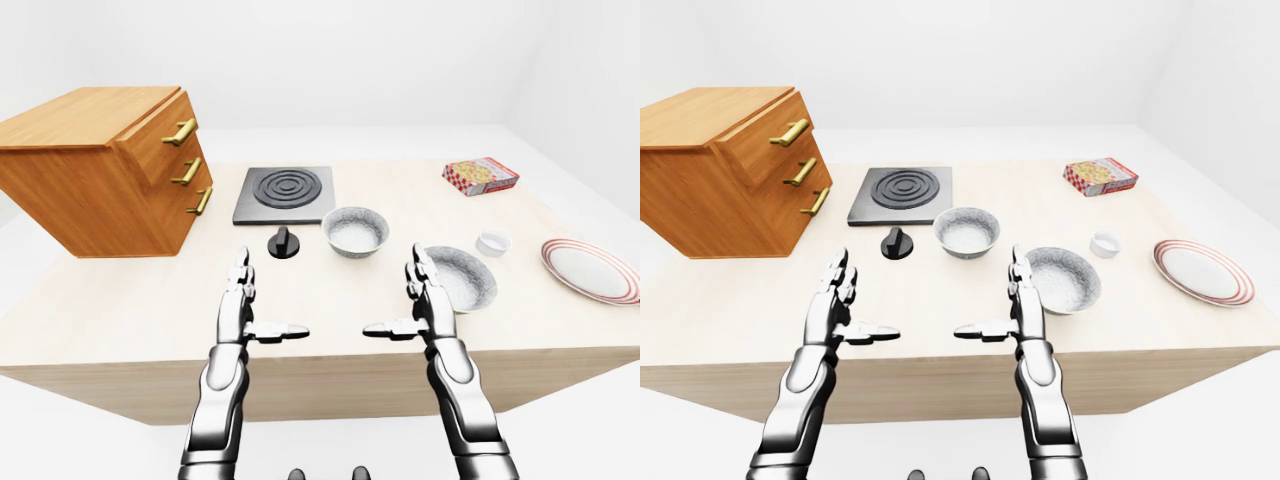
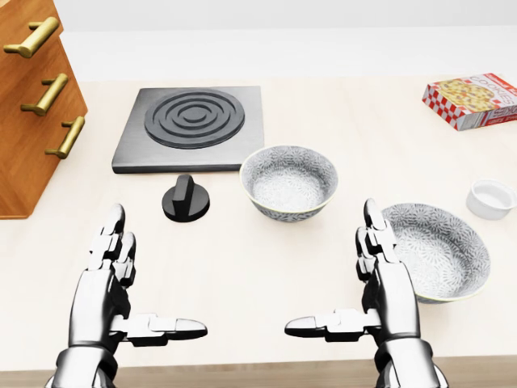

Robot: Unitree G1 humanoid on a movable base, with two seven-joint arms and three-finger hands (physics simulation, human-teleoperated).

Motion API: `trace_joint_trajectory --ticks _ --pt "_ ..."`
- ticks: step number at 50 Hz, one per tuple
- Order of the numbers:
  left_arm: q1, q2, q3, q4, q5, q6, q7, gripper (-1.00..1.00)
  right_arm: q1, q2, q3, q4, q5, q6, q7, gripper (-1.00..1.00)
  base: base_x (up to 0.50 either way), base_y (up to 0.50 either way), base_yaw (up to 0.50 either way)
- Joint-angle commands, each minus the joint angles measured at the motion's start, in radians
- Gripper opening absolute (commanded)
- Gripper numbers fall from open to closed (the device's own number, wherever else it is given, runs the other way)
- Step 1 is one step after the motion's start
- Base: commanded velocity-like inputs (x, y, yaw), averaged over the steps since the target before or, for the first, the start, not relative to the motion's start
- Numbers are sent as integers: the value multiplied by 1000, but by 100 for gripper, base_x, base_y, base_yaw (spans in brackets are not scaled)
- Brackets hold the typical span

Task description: Pick the akita bowl from table center and place it on the plate.

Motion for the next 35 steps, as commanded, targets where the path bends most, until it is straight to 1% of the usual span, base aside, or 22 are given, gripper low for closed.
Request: trace_joint_trajectory --ticks 1,3,7,15,17,21,27,31,35 --pt "-35 23 31 -26 -8 51 -29 100 -12 -13 -22 -75 8 66 20 100 0 0 0" --pt "-58 29 35 -37 -1 70 -31 100 -31 -12 -24 -100 13 66 16 100 0 0 0" --pt "-88 38 42 -41 10 70 -34 100 -46 -16 -26 -121 11 66 14 100 0 0 0" --pt "-194 74 77 -57 17 70 -42 100 -96 -21 -32 -162 8 66 3 100 0 0 0" --pt "-227 85 82 -47 21 70 -44 100 -122 -23 -40 -162 11 66 -10 100 0 0 0" --pt "-261 92 84 -41 26 70 -45 100 -141 -27 -36 -180 12 66 -14 100 0 0 0" --pt "-295 100 82 -47 31 70 -46 100 -140 -23 -28 -199 11 66 -8 100 0 0 0" --pt "-301 100 85 -54 31 70 -47 100 -140 -24 -28 -186 9 66 -7 100 0 0 0" --pt "-300 99 85 -44 28 70 -46 100 -142 -23 -28 -185 9 66 -6 100 0 -45 0"
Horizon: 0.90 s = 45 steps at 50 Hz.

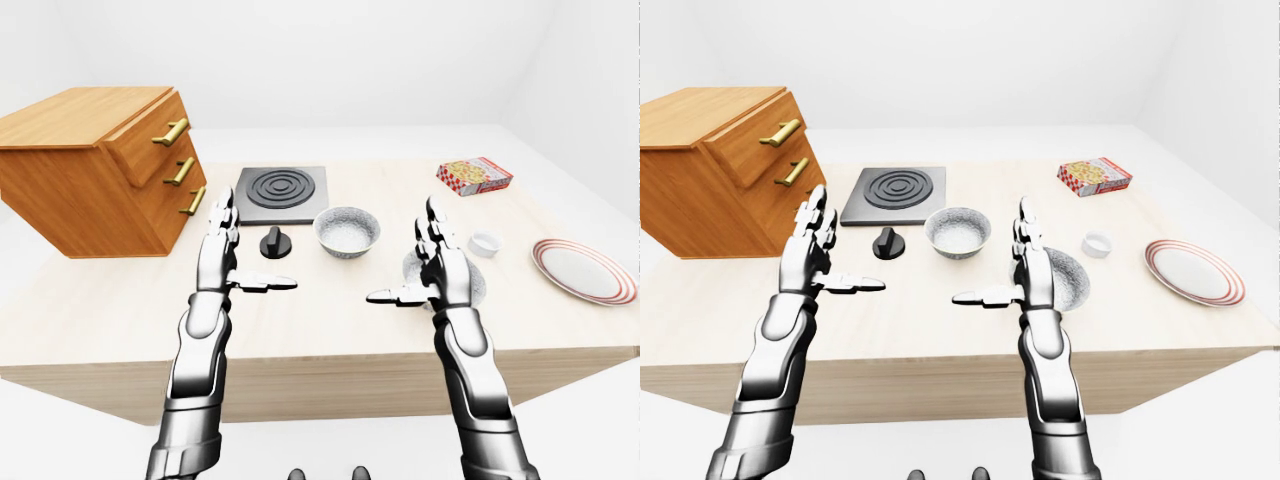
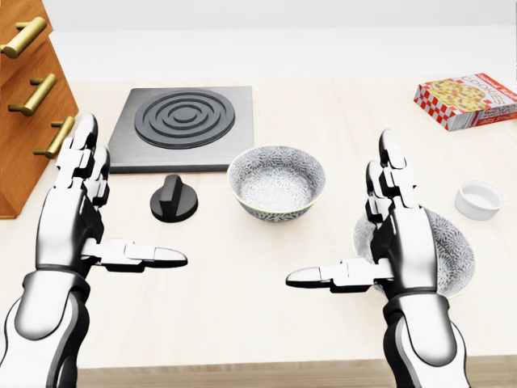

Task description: Pick the akita bowl from table center and place it on the plate.

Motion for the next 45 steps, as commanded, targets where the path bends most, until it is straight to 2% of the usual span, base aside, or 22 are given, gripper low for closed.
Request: trace_joint_trajectory --ticks 1,30,45 --pt "-40 3 6 5 0 0 -2 100 -20 -6 -3 -8 -1 0 -4 100 0 -50 0" --pt "-27 -2 1 -26 0 0 0 100 -8 -9 -8 -46 32 0 22 100 0 -50 0" --pt "-16 -8 -4 -32 3 0 2 100 -21 -7 4 -43 39 0 34 100 36 -45 0"
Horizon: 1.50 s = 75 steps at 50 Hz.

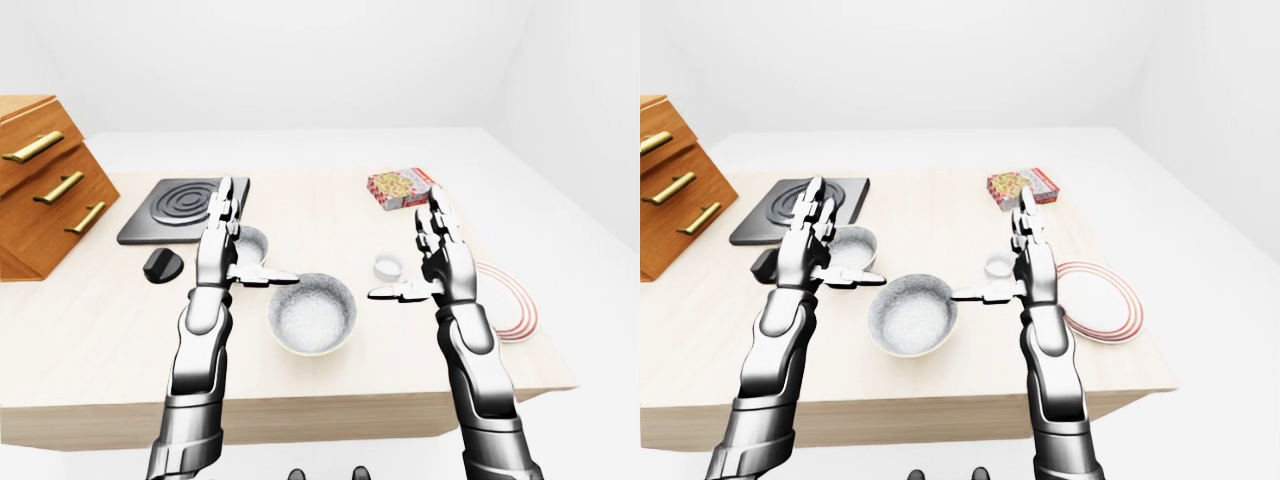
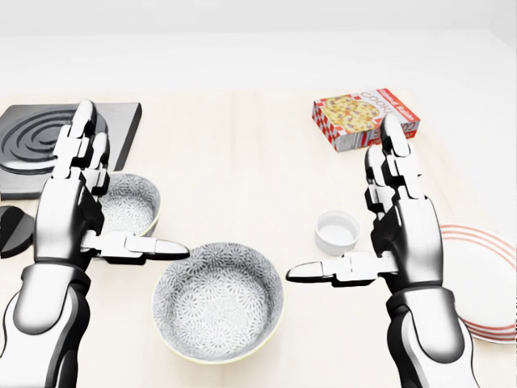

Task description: Pick the akita bowl from table center and place it on the plate.

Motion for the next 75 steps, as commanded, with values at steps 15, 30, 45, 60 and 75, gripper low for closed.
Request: trace_joint_trajectory --ticks 15,30,45,60,75 --pt "12 2 6 -13 -1 0 7 100 0 -1 -1 22 -25 0 -14 100 10 -4 0" --pt "-72 144 28 194 341 0 -37 100 12 0 3 14 -32 0 -6 100 0 0 0" --pt "-255 265 12 660 703 -108 -8 100 18 -2 -1 26 -37 0 2 100 0 0 0" --pt "-439 267 -84 1157 826 -175 108 100 6 3 10 38 -51 0 -5 100 0 0 0" --pt "-506 237 -128 1377 888 -175 151 100 9 3 10 45 -49 0 4 100 0 0 0"
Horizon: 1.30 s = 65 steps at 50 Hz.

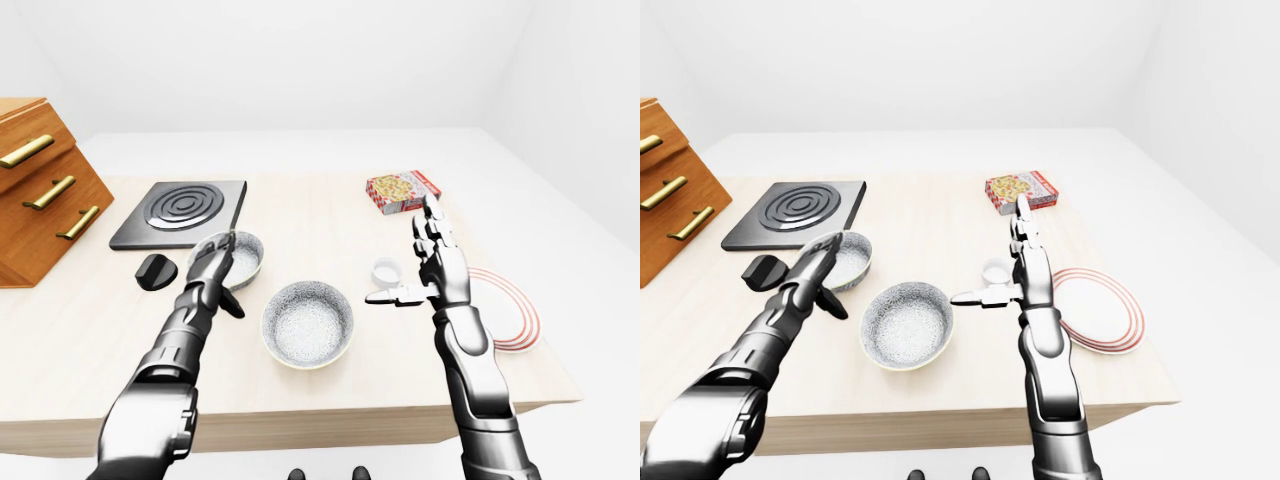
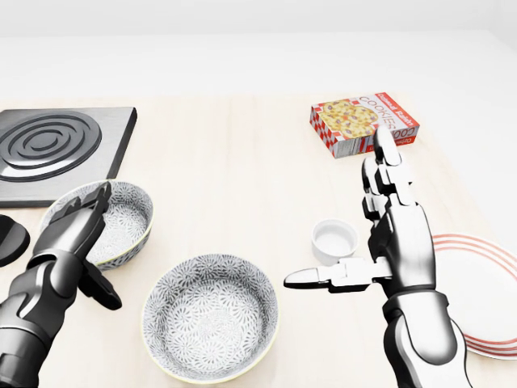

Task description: Pick the akita bowl from table center and place it on the plate.

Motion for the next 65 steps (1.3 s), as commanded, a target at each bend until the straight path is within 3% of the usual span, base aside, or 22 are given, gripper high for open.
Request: trace_joint_trajectory --ticks 1,11,15,18,19,20,21,22,30,47,51,55,60,63,65 --pt "-58 -11 -41 168 74 0 25 100 2 0 0 9 0 0 6 100 0 0 0" --pt "-73 -25 -53 205 155 10 -2 100 10 1 4 15 -4 0 12 100 0 0 0" --pt "-61 -35 -60 213 183 26 -15 47 18 1 3 14 -3 0 16 100 0 0 0" --pt "-44 -45 -56 215 186 29 -9 -51 23 0 4 6 -3 0 21 100 0 0 0" --pt "-43 -47 -52 215 184 28 -8 -58 24 -1 2 4 -2 0 22 100 0 0 0" --pt "-41 -49 -49 216 181 28 -6 -92 26 -1 1 4 -1 0 24 100 0 0 0" --pt "-39 -50 -50 215 181 26 -5 -100 28 -1 0 5 -1 0 25 100 0 0 0" --pt "-37 -56 -51 212 179 16 -6 -100 30 0 3 4 -2 0 26 100 0 0 0" --pt "-36 -66 -56 211 182 0 20 -100 36 3 8 2 -6 0 31 100 0 0 0" --pt "-40 -15 -60 127 189 0 -4 -100 26 9 19 10 -16 0 22 100 0 0 0" --pt "-21 19 -62 1 224 0 -60 -100 35 6 15 5 -14 0 28 100 0 0 0" --pt "50 35 -15 -246 226 0 -200 -100 32 6 13 -4 -13 0 29 100 0 0 0" --pt "123 25 26 -494 244 0 -335 -100 28 7 18 -6 -17 0 29 100 0 0 0" --pt "155 12 39 -591 257 3 -376 -100 26 6 17 -7 -18 0 29 100 0 0 0" --pt "212 -17 40 -711 272 22 -418 -100 21 6 18 -10 -21 0 30 100 -1 0 0"
